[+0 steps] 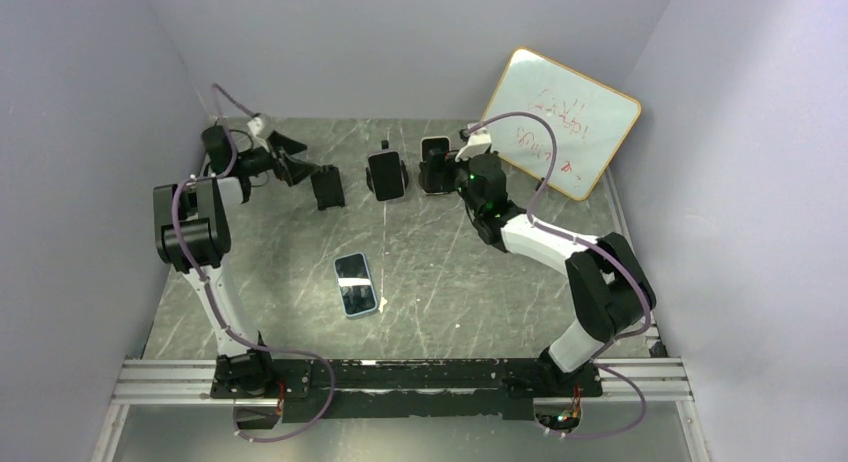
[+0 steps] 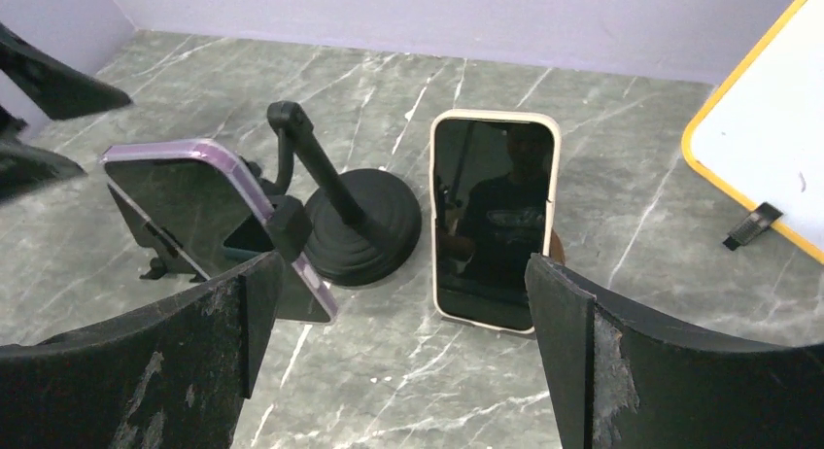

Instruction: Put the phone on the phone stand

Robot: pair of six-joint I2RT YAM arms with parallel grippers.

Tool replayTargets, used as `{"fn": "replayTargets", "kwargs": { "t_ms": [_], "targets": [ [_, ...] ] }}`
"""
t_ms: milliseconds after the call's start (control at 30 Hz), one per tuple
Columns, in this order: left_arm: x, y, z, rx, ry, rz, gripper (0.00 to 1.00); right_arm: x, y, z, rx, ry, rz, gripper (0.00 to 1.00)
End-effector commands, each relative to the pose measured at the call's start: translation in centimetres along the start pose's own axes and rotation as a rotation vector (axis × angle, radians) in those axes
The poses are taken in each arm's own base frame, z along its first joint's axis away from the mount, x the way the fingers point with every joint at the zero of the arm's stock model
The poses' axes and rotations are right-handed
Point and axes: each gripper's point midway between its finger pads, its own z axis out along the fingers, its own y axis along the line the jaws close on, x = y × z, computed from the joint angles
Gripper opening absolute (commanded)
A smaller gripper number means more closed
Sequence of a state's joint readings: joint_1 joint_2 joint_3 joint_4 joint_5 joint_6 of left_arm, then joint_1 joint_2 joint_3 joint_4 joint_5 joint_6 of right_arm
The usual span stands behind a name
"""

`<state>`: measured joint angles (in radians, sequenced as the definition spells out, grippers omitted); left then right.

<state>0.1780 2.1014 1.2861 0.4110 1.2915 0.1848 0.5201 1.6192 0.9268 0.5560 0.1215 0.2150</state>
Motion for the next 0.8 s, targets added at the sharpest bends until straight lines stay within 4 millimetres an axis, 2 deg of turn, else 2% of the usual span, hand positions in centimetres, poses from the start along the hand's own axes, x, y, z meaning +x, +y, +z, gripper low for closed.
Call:
{"fn": "replayTargets", "kwargs": {
  "t_ms": [0, 67, 100, 167, 267, 400, 500, 600, 700, 767],
  "targets": [
    [-9.3, -1.0, -4.9, -0.098, -0.313, 0.164, 0.97, -2.0, 0.9, -1.7, 0.038, -0.062, -0.069, 1.00],
    [-10.4, -1.9, -7.2, -0.122, -0.414, 0.152, 0.97, -2.2, 2.1, -3.0, 0.042, -0.074, -0.111, 1.00],
    [-10.8, -1.7, -8.3, -0.159, -0.453, 0.108, 0.97, -2.2, 2.9, -3.5, 0.040, -0.073, -0.124, 1.00],
    [-10.7, -1.9, -10.0, -0.254, -0.505, 0.098, 0.97, -1.6, 5.1, -4.4, 0.005, -0.054, -0.129, 1.00],
    [-10.3, -3.1, -11.1, -0.375, -0.517, 0.136, 0.97, 0.5, 9.9, -5.8, -0.088, 0.026, -0.156, 0.99],
    [-10.2, -2.4, -14.3, -0.680, -0.511, 0.102, 0.97, 3.8, 14.9, -7.7, -0.150, 0.126, -0.272, 1.00],
    [-10.8, -2.9, -15.5, -0.803, -0.452, 0.100, 0.97, 6.0, 16.8, -8.6, -0.196, 0.222, -0.247, 1.00],
    [-11.0, -3.4, -16.2, -0.928, -0.428, 0.065, 0.97, 8.4, 17.7, -8.7, -0.225, 0.316, -0.218, 1.00],
    [-11.1, -3.3, -16.1, -0.963, -0.432, 0.023, 0.97, 11.5, 17.9, -7.8, -0.204, 0.434, -0.246, 1.00],
    [-10.4, -3.0, -15.3, -0.930, -0.445, -0.028, 0.97, 13.5, 18.2, -7.5, -0.196, 0.511, -0.240, 0.99]
  ]
}}
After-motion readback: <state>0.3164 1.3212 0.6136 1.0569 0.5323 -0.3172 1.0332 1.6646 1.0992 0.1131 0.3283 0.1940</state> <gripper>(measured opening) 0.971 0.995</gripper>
